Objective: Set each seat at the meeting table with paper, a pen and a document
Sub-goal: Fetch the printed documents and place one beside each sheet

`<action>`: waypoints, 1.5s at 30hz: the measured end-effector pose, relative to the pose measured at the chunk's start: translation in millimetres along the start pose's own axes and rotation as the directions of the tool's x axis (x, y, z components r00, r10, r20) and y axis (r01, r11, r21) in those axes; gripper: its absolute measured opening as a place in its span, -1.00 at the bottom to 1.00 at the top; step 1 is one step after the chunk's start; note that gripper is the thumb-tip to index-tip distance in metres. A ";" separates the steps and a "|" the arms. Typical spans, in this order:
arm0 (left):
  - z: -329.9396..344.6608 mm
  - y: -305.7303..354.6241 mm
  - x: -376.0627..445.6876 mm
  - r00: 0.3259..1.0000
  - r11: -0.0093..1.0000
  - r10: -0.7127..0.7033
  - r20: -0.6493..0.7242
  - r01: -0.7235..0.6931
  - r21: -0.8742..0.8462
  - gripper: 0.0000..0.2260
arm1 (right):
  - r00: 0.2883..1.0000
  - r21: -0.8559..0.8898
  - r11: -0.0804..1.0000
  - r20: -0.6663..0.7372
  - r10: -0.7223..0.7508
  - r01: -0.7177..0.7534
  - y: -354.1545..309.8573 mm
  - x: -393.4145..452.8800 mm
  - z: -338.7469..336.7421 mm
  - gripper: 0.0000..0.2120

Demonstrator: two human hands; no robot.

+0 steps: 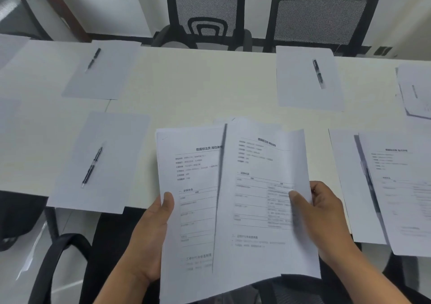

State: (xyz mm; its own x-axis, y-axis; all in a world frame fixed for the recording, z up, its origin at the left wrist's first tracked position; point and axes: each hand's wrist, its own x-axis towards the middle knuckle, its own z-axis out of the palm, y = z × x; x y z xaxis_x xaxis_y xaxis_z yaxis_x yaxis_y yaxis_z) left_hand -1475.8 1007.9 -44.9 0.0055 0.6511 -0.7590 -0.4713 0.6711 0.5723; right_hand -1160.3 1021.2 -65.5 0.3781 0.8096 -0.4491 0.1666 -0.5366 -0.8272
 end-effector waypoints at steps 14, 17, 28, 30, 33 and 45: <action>-1.9 3.6 -16.7 0.994 0.984 0.071 -0.082 -0.056 0.170 -0.63 | 0.994 -0.102 0.994 -0.106 0.022 -0.033 21.5 35.4 -20.0 -0.92; -0.6 2.2 -20.2 0.994 0.982 0.059 -0.088 -0.042 0.184 -0.62 | 0.994 -0.118 0.993 -0.111 -0.002 -0.011 20.0 42.5 -20.0 -0.92; 8.1 -4.5 -19.1 0.996 0.985 0.035 -0.082 -0.020 0.173 -0.63 | 0.986 -0.358 0.928 -0.084 -0.146 0.107 8.1 72.0 -18.5 -0.87; 10.7 -5.7 -18.8 0.996 0.992 0.018 -0.090 -0.006 0.128 -0.63 | 0.985 -0.384 0.916 -0.074 -0.158 0.118 7.5 74.6 -19.8 -0.87; 14.5 -6.8 -19.4 0.996 0.993 0.020 -0.083 -0.010 0.122 -0.67 | 0.983 -0.433 0.894 -0.077 -0.166 0.117 8.2 78.9 -21.7 -0.87; 23.9 -6.7 -16.4 0.998 0.997 -0.025 -0.055 0.029 0.070 -0.65 | 0.961 -0.652 0.756 -0.169 -0.217 0.056 20.4 95.3 -16.7 -0.67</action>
State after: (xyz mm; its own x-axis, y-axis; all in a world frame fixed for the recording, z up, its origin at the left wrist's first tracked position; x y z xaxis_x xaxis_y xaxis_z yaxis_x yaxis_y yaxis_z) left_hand -1451.7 1001.3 -28.9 -0.0315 0.6133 -0.7892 -0.4082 0.7129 0.5703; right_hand -1105.7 1083.5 -119.6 0.4815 0.8545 -0.1949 0.7410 -0.5157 -0.4302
